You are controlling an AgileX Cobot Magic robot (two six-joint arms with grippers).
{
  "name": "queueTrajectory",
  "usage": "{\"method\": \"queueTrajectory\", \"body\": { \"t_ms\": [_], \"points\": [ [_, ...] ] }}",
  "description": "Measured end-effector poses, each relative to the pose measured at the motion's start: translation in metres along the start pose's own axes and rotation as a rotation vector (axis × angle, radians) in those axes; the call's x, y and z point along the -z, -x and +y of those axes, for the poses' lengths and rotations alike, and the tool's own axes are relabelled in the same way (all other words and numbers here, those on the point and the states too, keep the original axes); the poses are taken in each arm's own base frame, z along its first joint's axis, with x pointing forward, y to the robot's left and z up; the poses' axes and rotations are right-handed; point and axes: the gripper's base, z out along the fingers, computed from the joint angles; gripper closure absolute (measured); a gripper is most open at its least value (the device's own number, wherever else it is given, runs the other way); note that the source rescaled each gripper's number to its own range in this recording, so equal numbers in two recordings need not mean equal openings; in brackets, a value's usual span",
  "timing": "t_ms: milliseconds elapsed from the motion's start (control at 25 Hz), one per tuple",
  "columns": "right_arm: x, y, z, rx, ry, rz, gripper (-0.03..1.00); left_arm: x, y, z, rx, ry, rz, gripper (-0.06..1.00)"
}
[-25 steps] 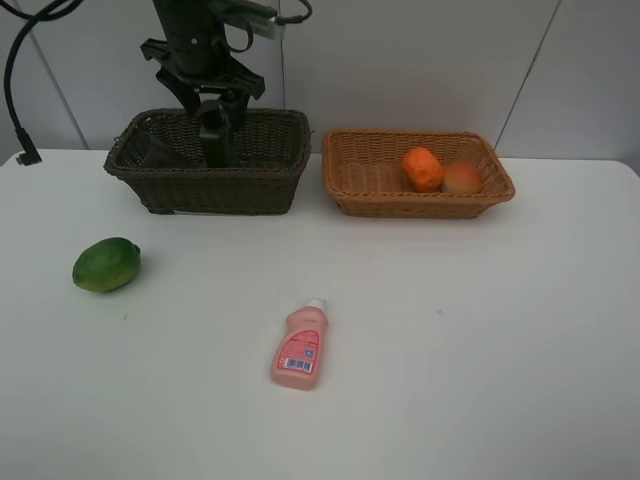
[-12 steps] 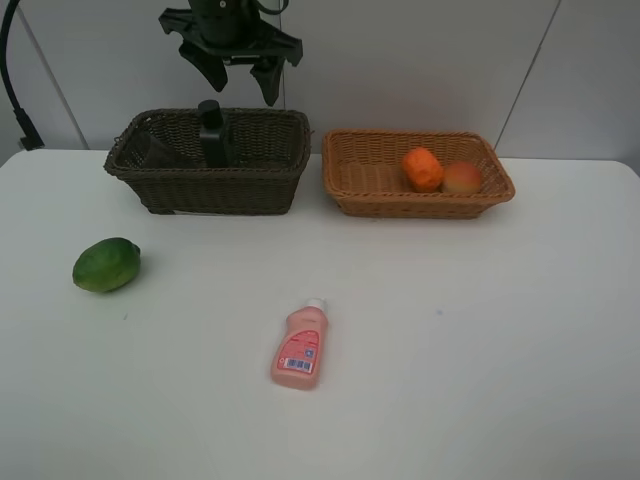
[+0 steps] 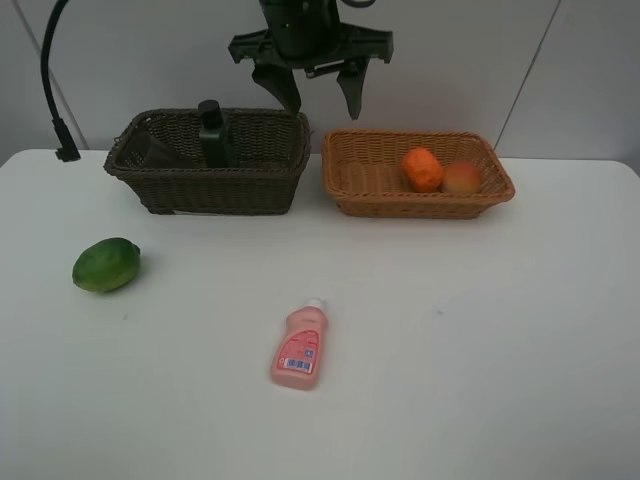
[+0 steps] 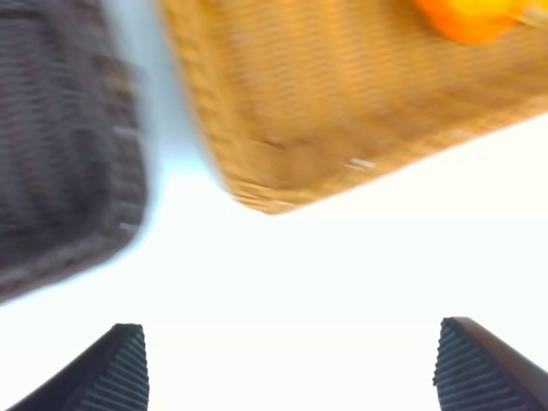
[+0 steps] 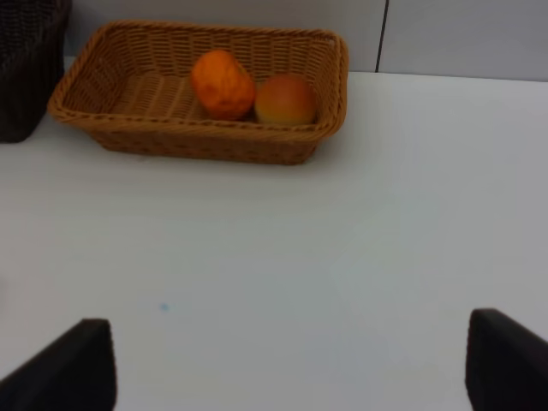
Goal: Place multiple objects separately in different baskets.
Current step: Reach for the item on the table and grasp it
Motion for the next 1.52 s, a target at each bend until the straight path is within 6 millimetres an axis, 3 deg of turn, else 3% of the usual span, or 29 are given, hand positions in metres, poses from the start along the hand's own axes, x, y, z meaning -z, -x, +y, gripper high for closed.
{"method": "queueTrajectory", "body": {
  "t_ms": [240, 440, 680, 1080, 1520],
  "points": [
    [0.000, 0.000, 0.000, 0.000, 0.000, 0.000, 0.30, -0.003, -0.017, -0.034, -0.055, -0.048, 0.033, 0.07],
    [0.000, 0.000, 0.000, 0.000, 0.000, 0.000, 0.30, -0.022, -0.040, -0.042, -0.069, -0.024, 0.128, 0.07],
    [0.000, 0.000, 0.000, 0.000, 0.000, 0.000, 0.30, -0.025, -0.068, -0.043, -0.057, 0.010, 0.212, 0.07],
    [0.000, 0.000, 0.000, 0.000, 0.000, 0.000, 0.30, -0.054, -0.120, -0.053, -0.005, 0.095, 0.374, 0.07],
    [0.000, 0.000, 0.000, 0.000, 0.000, 0.000, 0.30, -0.078, -0.162, -0.039, 0.047, 0.237, 0.489, 0.07]
  ]
}}
